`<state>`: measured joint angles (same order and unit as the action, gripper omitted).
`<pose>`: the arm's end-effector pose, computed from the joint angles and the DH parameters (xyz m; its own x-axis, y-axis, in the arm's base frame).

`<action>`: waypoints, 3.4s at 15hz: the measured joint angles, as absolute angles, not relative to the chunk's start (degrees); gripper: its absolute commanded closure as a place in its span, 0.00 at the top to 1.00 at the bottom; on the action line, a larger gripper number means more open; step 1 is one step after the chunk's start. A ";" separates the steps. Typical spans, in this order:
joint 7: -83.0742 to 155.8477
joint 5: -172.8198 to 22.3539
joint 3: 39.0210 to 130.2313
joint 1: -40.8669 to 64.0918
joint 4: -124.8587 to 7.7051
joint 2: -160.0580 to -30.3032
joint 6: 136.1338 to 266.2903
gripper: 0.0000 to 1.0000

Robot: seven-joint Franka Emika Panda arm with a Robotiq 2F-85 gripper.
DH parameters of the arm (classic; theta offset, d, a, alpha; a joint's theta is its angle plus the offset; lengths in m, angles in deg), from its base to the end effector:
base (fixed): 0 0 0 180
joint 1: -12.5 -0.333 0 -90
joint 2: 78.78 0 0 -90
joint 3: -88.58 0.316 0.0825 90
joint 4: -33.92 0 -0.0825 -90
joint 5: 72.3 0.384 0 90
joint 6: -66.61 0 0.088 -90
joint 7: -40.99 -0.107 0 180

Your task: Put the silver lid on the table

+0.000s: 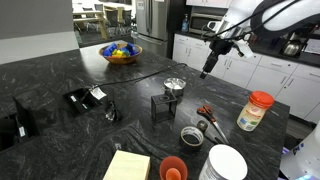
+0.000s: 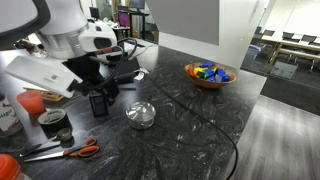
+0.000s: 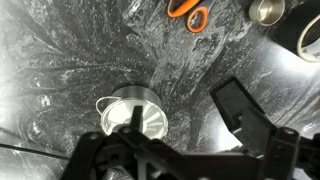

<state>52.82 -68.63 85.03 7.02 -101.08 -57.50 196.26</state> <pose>0.4608 0.0154 0.4995 0.9394 0.1940 0.2825 0.2090 -0.9776 -0.0236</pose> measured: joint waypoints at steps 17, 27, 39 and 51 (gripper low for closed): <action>45.21 -81.47 85.15 9.50 -85.06 -85.62 209.40 1.00; 39.35 -82.88 85.17 9.74 -82.64 -89.36 207.66 0.54; 38.59 -82.73 86.14 9.64 -81.78 -89.39 207.66 0.01; 38.15 -79.37 86.40 10.14 -82.60 -83.96 205.15 0.01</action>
